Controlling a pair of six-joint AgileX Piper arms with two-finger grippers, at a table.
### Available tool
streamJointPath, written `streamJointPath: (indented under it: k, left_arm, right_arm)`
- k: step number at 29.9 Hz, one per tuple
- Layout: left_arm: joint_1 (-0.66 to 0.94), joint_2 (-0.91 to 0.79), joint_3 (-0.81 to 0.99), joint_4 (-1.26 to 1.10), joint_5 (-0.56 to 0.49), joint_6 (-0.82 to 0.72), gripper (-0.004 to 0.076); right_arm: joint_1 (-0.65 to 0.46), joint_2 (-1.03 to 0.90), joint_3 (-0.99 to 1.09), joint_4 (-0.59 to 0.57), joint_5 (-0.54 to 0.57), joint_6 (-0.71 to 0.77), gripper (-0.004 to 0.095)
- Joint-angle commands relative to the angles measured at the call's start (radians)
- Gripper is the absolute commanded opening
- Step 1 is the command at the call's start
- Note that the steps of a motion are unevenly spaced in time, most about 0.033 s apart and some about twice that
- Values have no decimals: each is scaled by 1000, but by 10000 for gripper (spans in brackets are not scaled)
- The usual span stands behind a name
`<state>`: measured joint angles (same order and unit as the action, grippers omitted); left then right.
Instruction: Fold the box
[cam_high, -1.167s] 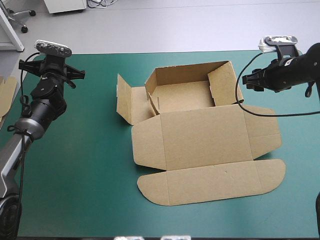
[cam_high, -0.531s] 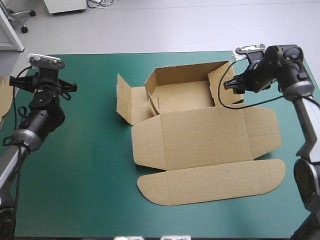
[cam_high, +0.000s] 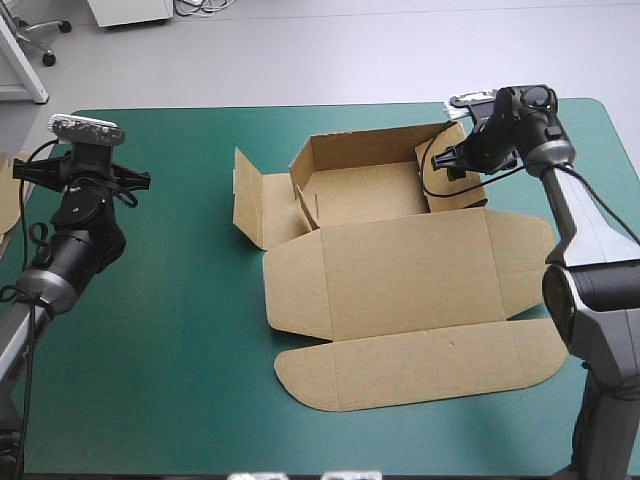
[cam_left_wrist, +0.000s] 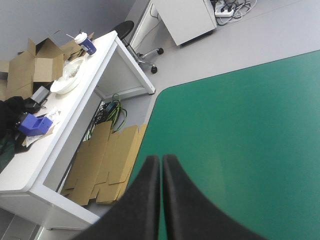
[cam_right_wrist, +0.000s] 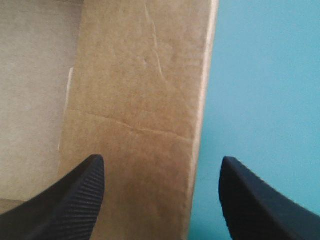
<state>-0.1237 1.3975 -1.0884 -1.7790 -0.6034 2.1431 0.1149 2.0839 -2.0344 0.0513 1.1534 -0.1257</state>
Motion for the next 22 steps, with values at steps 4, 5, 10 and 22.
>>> streamJointPath:
  k: [4,5,10,22]
  left_arm:
    - [-4,-39,-29,-35,7,0,6]
    - [-4,-39,-29,-35,7,0,6]
    - [-4,-39,-29,-35,7,0,6]
    - [-4,-12,-29,-35,103,-4,6]
  right_arm:
    - [0,-4,-39,-4,-88,-6,520]
    - [0,5,-39,-4,-93,-6,497]
    - [0,44,-39,-4,-95,-3,291]
    - [-86,30,-39,103,-27,-18,-28]
